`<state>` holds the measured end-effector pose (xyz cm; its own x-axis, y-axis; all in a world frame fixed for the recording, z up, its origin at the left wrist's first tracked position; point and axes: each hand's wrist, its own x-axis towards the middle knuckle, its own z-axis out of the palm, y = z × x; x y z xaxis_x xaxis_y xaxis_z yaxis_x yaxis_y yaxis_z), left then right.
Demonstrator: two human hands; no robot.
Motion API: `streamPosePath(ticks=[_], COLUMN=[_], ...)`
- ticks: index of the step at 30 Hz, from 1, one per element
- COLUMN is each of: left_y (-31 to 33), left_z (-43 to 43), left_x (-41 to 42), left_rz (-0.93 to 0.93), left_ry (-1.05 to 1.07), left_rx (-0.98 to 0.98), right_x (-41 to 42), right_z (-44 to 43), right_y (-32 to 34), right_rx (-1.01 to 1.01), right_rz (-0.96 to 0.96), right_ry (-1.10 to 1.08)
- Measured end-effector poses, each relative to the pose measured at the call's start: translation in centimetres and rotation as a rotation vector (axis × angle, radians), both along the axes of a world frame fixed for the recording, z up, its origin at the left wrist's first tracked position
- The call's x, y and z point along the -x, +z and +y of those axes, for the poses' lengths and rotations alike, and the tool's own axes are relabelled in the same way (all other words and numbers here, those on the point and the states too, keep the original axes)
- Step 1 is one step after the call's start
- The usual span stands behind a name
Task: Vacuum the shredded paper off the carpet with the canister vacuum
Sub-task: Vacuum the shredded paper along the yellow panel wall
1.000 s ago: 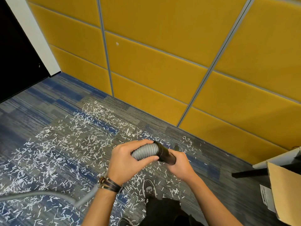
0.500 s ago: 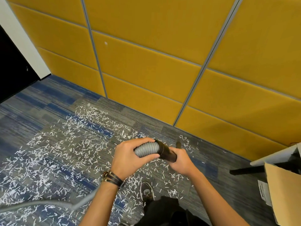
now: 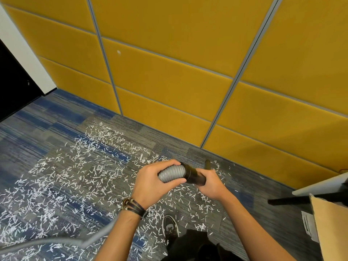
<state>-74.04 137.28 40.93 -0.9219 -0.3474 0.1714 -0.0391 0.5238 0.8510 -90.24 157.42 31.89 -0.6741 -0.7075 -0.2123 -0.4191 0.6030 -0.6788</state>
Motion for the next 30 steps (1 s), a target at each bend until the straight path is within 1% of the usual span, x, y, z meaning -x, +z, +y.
streamPosePath(ticks=[5,8,13,17,25,30], left_y=[-0.3,-0.5,-0.7,-0.9,-1.6,-2.4], left_z=[-0.6,-0.6,0.0,-0.3,0.1,1.4], left_x=[0.3,1.1,2.5,2.9,3.6,4.9], left_rz=[0.009,-0.005,-0.036,-0.038,-0.067,-0.099], left_ry=[0.033,0.066,0.013,-0.037,-0.019,-0.062], left_rx=[-0.095,-0.087,-0.055,-0.078,-0.100,-0.080], right_x=[0.0,0.7,1.8,1.6,1.0,2.6], right_z=[0.1,0.0,0.5,1.1,2.8,3.7], right_y=[0.5,0.7,0.4,0.1,-0.2,-0.4], right_rx=[-0.008,-0.005,-0.036,-0.036,-0.064,-0.107], right_rz=[0.025,0.053,0.009,-0.004,0.057,0.048], right_ry=[-0.011,-0.048,-0.040,-0.036,-0.144,-0.144])
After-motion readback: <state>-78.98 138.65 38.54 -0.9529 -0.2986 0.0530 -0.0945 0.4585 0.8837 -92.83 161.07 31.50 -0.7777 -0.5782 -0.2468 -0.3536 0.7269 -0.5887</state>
